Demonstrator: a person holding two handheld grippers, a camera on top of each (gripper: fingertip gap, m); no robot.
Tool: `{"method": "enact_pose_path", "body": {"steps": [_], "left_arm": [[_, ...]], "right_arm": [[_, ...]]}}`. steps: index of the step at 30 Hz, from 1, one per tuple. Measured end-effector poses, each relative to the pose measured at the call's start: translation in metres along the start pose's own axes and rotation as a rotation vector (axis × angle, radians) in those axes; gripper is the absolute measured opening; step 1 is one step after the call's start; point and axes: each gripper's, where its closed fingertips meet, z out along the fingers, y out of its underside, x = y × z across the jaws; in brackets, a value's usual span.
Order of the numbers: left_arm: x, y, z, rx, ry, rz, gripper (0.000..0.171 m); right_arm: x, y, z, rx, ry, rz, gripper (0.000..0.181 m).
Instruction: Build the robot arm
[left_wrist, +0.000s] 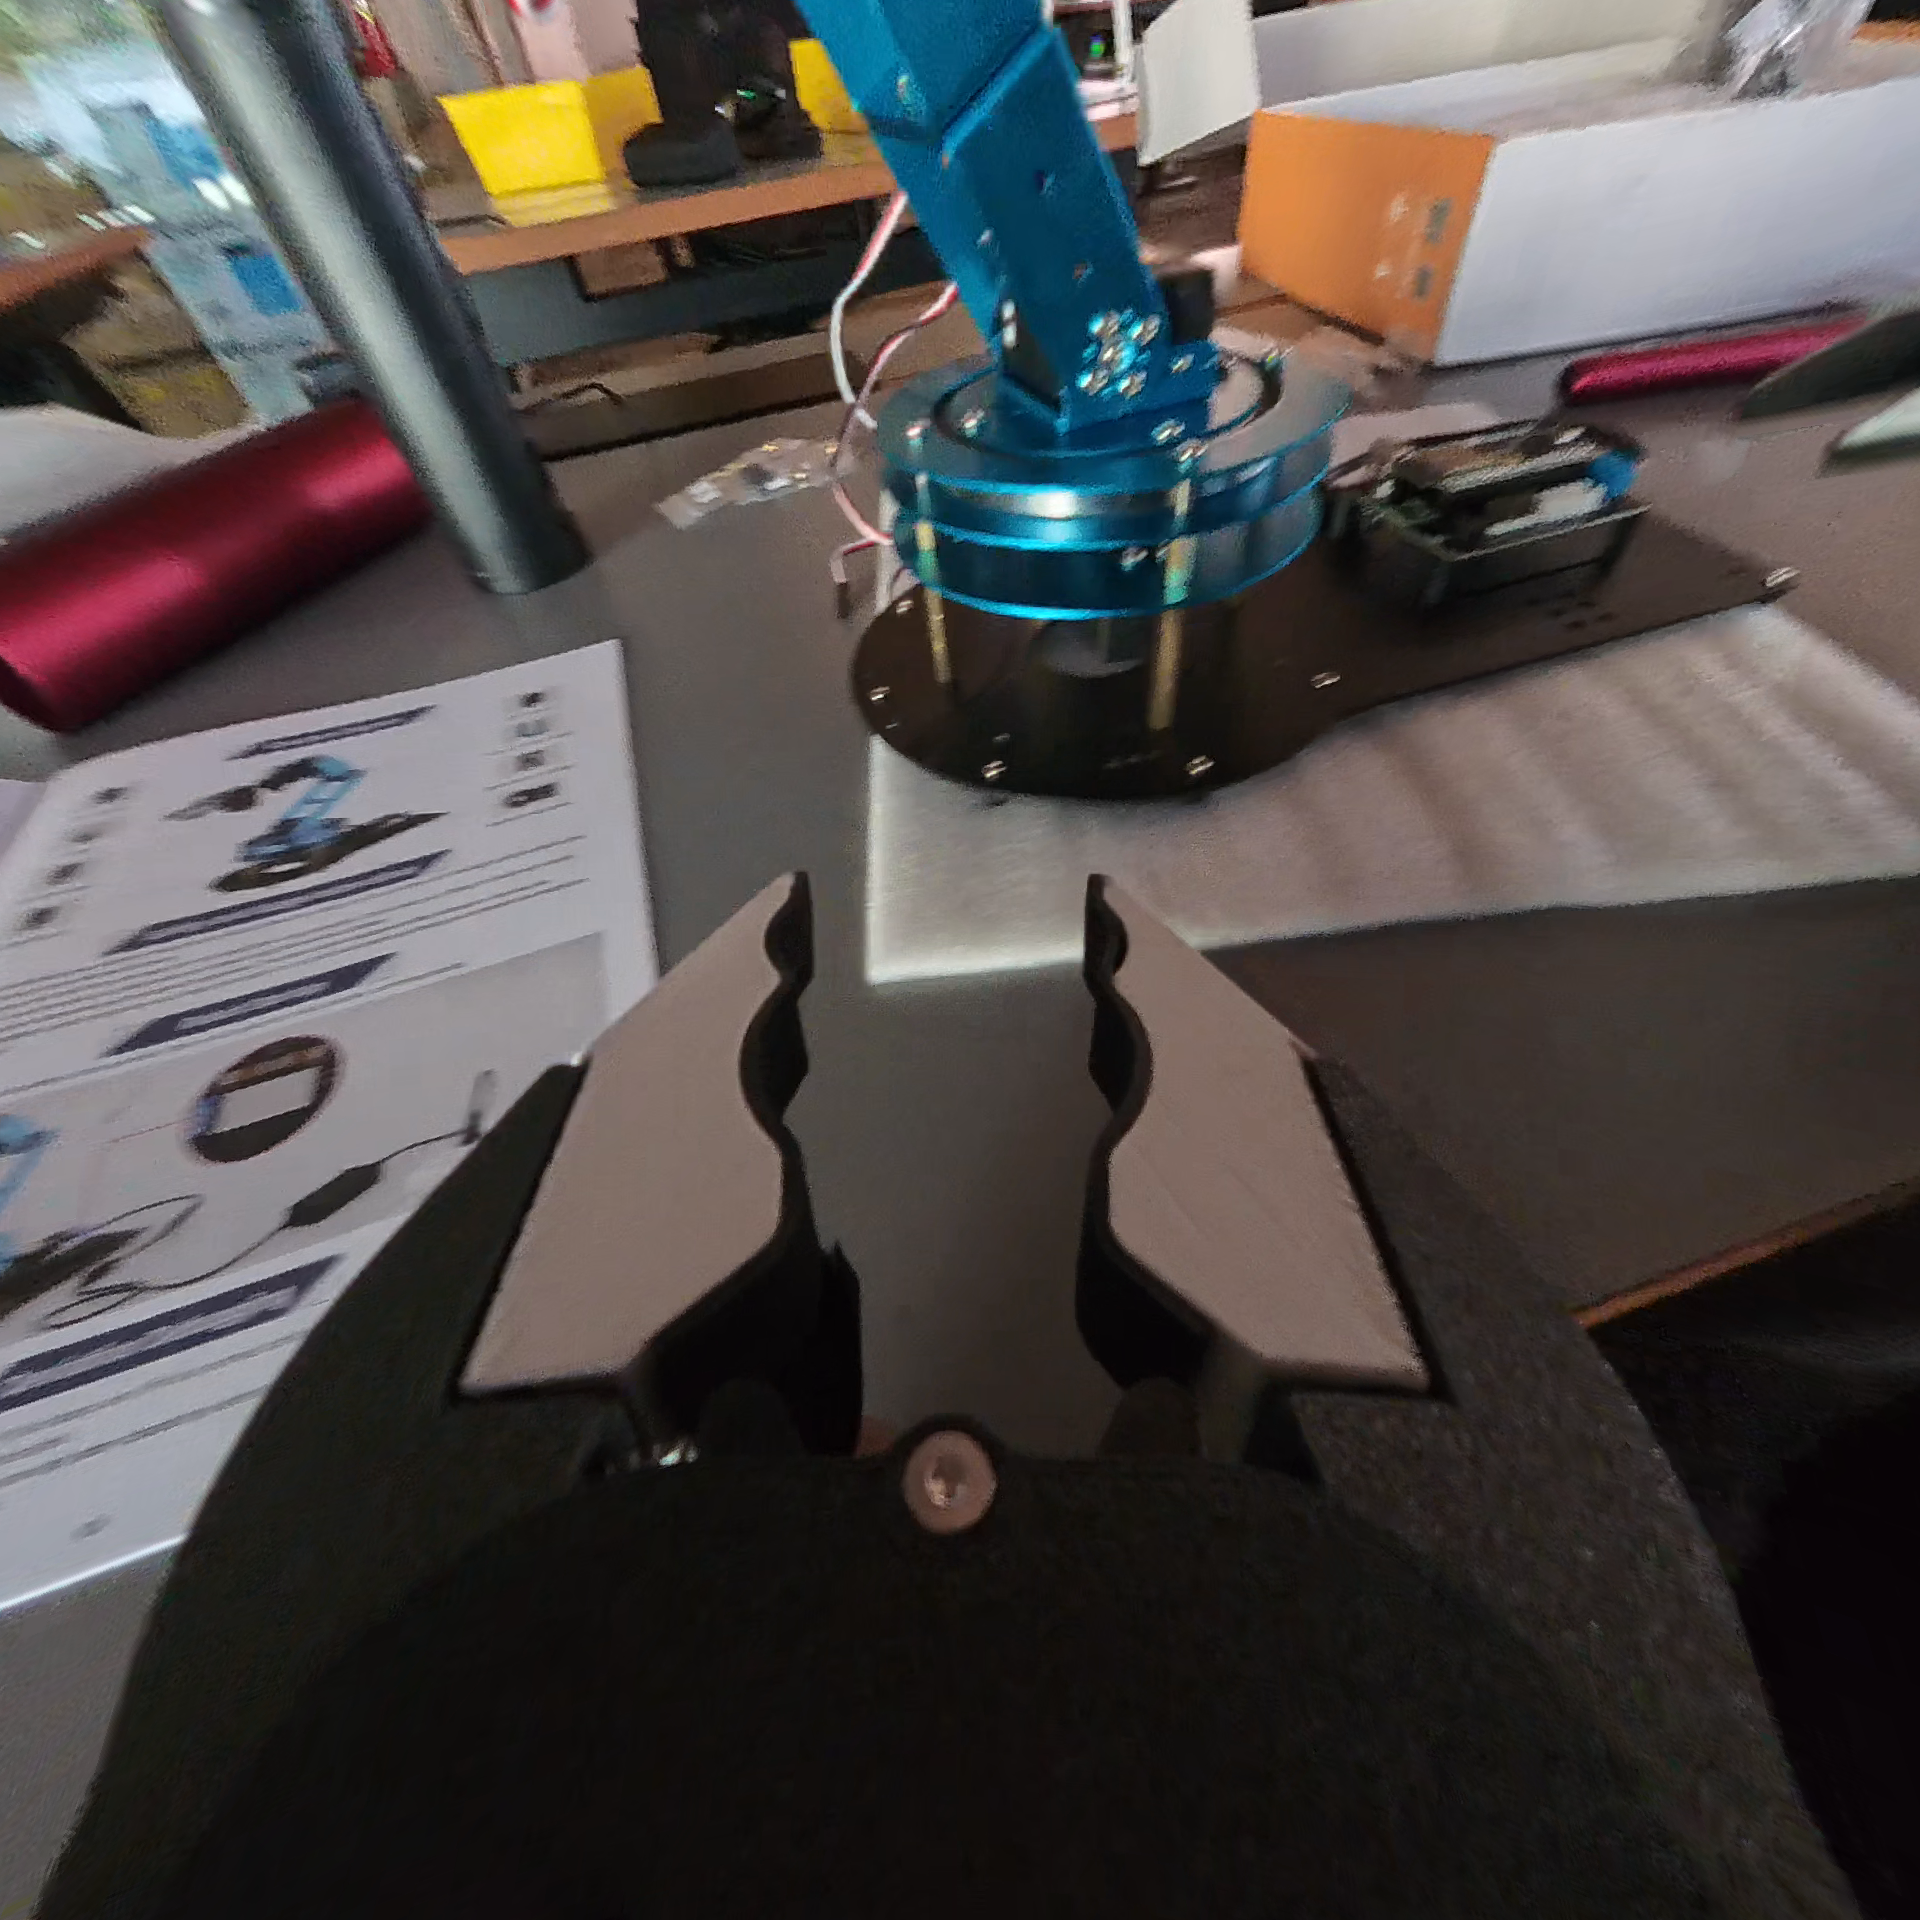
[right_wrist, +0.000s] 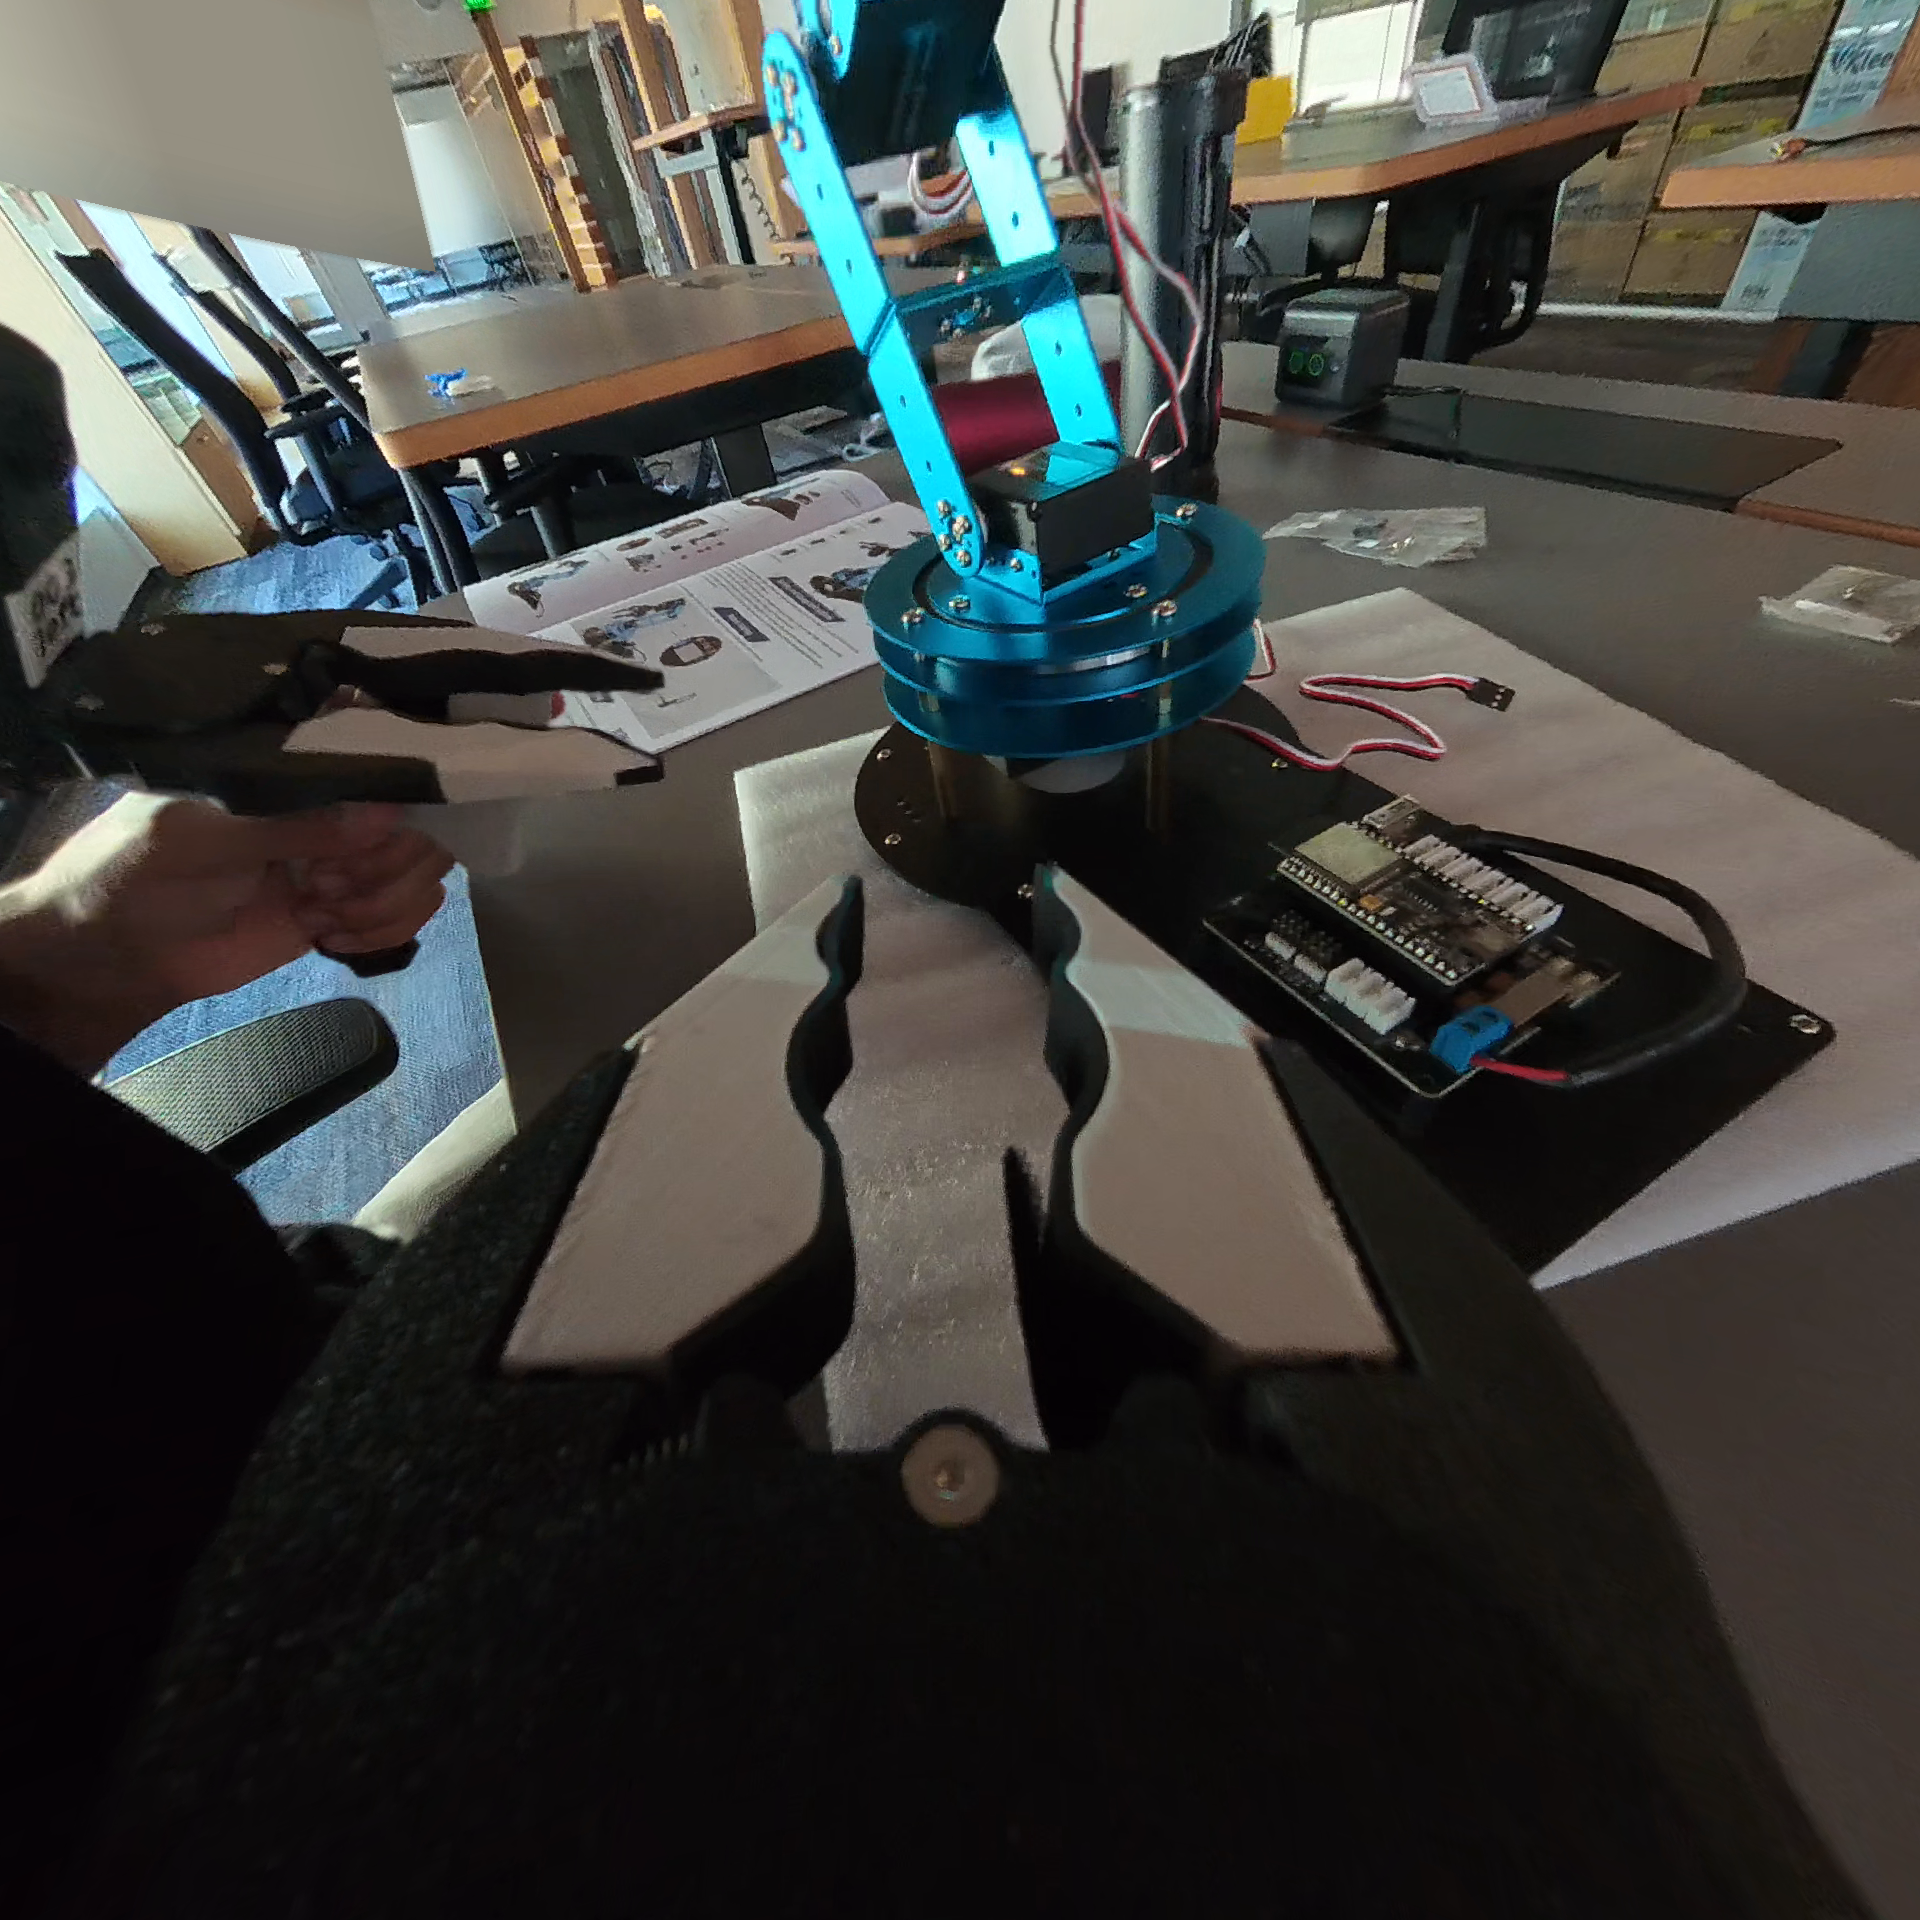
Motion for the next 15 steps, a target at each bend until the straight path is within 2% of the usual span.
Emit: {"method": "enact_pose_path", "body": {"steps": [4,8,12,15], "left_arm": [[-0.012,0.008,-0.001,0.020,-0.073,0.111,0.052],[0.001,0.011,-0.006,0.065,-0.023,0.034,0.051],[0.011,0.009,-0.014,0.177,0.056,-0.116,0.048],[0.013,0.010,-0.016,0.183,0.067,-0.085,0.049]], "right_arm": [[0.002,-0.004,0.000,0.036,0.016,-0.016,0.031],[0.005,-0.009,-0.004,0.074,0.040,-0.018,0.031],[0.004,-0.007,-0.003,0.065,0.050,-0.036,0.031],[0.003,-0.005,-0.001,0.050,0.052,-0.049,0.031]]}}
